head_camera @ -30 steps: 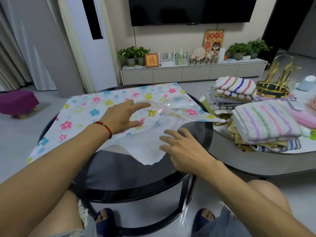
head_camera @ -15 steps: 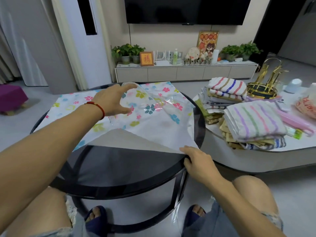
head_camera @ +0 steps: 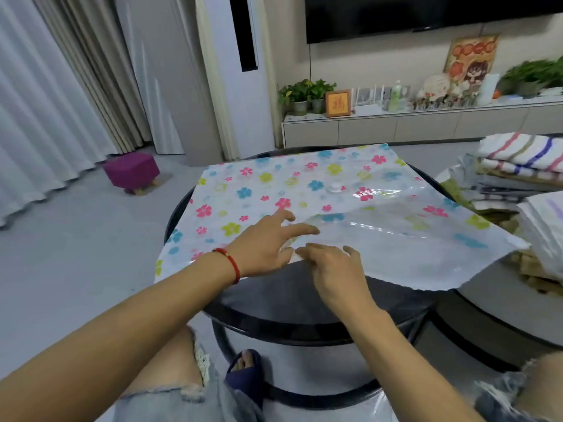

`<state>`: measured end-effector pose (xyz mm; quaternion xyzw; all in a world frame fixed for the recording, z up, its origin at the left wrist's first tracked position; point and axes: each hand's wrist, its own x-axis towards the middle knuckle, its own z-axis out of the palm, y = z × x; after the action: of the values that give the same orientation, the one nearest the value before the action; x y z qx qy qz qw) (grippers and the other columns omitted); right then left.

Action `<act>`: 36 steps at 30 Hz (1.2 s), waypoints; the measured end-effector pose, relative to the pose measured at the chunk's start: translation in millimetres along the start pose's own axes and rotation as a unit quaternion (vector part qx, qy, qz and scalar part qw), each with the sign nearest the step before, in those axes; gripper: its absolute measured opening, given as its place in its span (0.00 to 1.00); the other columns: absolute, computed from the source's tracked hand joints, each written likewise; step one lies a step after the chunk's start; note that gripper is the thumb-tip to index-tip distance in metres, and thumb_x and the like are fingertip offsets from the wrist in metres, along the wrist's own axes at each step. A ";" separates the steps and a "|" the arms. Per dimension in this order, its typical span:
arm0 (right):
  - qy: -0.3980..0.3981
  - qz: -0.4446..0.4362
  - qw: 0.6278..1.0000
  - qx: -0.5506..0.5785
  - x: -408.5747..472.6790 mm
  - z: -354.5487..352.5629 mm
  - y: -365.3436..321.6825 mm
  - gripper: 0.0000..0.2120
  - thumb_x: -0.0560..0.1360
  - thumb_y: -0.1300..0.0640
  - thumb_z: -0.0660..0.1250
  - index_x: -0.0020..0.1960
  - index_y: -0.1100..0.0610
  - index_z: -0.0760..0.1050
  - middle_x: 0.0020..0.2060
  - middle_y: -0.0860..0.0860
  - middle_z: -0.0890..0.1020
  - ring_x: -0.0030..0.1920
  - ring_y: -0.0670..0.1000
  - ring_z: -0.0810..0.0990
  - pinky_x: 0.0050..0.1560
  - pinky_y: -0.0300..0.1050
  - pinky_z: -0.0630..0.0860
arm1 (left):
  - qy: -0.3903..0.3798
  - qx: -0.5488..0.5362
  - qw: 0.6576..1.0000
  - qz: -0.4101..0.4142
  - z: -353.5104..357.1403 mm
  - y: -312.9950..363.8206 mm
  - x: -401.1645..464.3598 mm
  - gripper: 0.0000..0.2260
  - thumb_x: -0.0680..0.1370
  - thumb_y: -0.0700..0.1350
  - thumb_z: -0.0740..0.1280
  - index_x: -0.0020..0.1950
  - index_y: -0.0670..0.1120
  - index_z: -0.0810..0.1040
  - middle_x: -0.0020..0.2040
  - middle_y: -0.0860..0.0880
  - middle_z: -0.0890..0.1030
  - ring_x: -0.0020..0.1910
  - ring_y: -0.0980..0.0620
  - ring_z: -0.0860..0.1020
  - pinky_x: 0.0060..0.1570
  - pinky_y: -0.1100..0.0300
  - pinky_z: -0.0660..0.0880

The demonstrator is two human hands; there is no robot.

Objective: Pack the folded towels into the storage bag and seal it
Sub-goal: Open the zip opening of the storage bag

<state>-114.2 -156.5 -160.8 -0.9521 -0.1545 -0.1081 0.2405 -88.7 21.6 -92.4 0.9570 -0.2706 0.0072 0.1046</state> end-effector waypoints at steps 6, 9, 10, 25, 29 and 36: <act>-0.069 -0.027 0.996 -0.053 -24.2 20.4 -3.0 0.22 0.82 0.61 0.58 0.69 0.42 0.77 0.70 0.45 0.76 0.74 0.54 0.68 0.69 0.58 0.63 | 0.074 0.070 0.992 -0.075 -7.1 -20.9 -0.1 0.26 0.81 0.38 0.57 0.73 0.63 0.66 0.56 0.44 0.83 0.52 0.43 0.80 0.53 0.50 0.77; -0.127 -0.047 0.981 -0.137 -48.7 27.4 -1.1 0.18 0.83 0.56 0.57 0.70 0.42 0.72 0.70 0.46 0.71 0.78 0.59 0.61 0.64 0.58 0.65 | 0.114 -0.035 0.985 -0.128 -31.9 -33.5 21.6 0.30 0.76 0.29 0.57 0.69 0.60 0.73 0.53 0.45 0.84 0.47 0.48 0.82 0.43 0.59 0.78; -0.130 -0.031 0.980 -0.145 -49.0 25.7 -3.9 0.18 0.84 0.52 0.57 0.72 0.41 0.72 0.75 0.48 0.68 0.80 0.60 0.58 0.67 0.62 0.63 | 0.113 -0.086 0.979 -0.145 -40.1 -37.6 25.8 0.30 0.76 0.30 0.57 0.68 0.59 0.74 0.54 0.46 0.83 0.42 0.50 0.81 0.39 0.59 0.81; -0.052 -0.085 0.993 0.062 9.1 46.5 -60.6 0.25 0.79 0.65 0.55 0.67 0.47 0.80 0.65 0.47 0.83 0.73 0.56 0.74 0.75 0.67 0.54 | 0.041 -0.059 0.994 -0.088 -38.2 -60.8 -35.3 0.22 0.78 0.35 0.59 0.63 0.55 0.81 0.59 0.52 0.83 0.42 0.63 0.75 0.45 0.76 0.67; -0.080 -0.154 0.985 -0.018 -36.8 63.7 -54.5 0.16 0.79 0.65 0.64 0.56 0.45 0.80 0.60 0.42 0.81 0.69 0.52 0.70 0.74 0.66 0.58 | 0.143 -0.103 0.973 -0.147 -57.6 -76.9 -20.1 0.23 0.77 0.30 0.56 0.60 0.50 0.83 0.54 0.50 0.84 0.48 0.55 0.80 0.46 0.72 0.72; -0.029 -0.100 0.992 0.077 -0.9 52.3 -111.9 0.26 0.81 0.58 0.64 0.78 0.50 0.65 0.66 0.52 0.79 0.61 0.59 0.80 0.55 0.54 0.76 | 0.076 -0.183 0.973 -0.117 -63.0 -73.2 -35.9 0.22 0.77 0.38 0.63 0.67 0.58 0.76 0.58 0.57 0.82 0.43 0.63 0.79 0.46 0.59 0.76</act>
<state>-147.0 -37.4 -158.6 -0.9133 -0.2638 -0.0914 0.2965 -78.6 113.8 -47.7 0.9433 -0.1447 0.0177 0.2981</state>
